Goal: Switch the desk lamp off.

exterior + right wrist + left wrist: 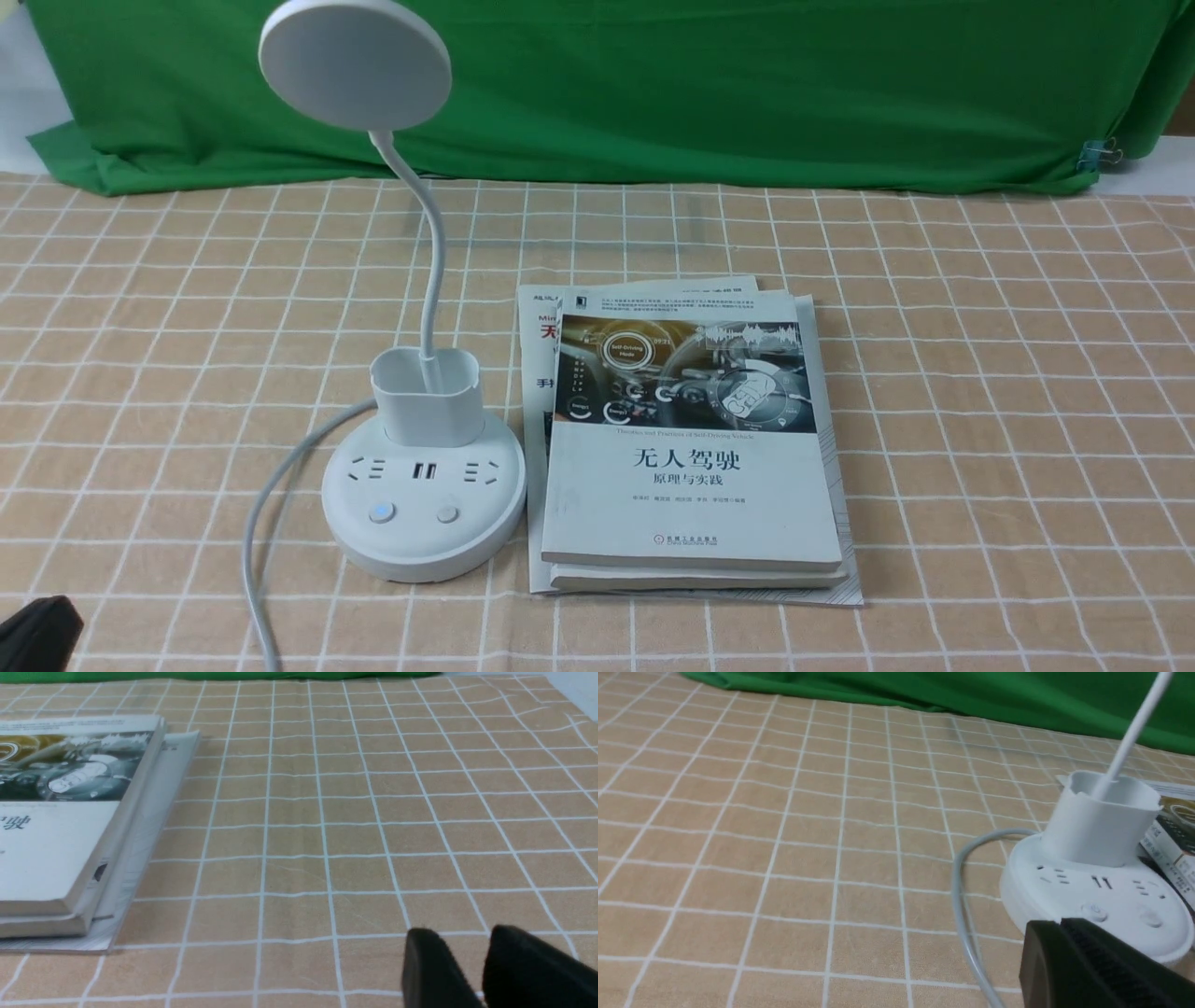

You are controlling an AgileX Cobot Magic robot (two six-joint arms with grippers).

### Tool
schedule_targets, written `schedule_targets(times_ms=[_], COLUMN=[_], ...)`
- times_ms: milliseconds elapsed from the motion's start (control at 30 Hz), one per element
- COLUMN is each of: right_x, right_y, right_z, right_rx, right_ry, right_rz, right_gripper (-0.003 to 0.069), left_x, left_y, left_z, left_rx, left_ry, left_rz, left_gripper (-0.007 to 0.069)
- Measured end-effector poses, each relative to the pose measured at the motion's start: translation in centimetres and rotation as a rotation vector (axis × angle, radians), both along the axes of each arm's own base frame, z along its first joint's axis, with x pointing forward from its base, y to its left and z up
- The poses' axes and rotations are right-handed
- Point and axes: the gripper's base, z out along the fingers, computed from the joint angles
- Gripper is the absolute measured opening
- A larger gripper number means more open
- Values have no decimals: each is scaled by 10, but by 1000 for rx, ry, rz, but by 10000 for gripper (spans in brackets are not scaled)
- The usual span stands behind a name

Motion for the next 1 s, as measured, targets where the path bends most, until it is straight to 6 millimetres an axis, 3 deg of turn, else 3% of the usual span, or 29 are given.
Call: schedule_targets(times_ms=[1000], right_x=[0], right_y=[0], right_z=[0], right_rx=[0], right_ry=[0], right_rz=[0], right_gripper=[243], left_x=[-4], left_y=[-1], left_z=[-6], left_rx=[-17], left_ry=[41], left_rz=[-10], left_gripper=[-2])
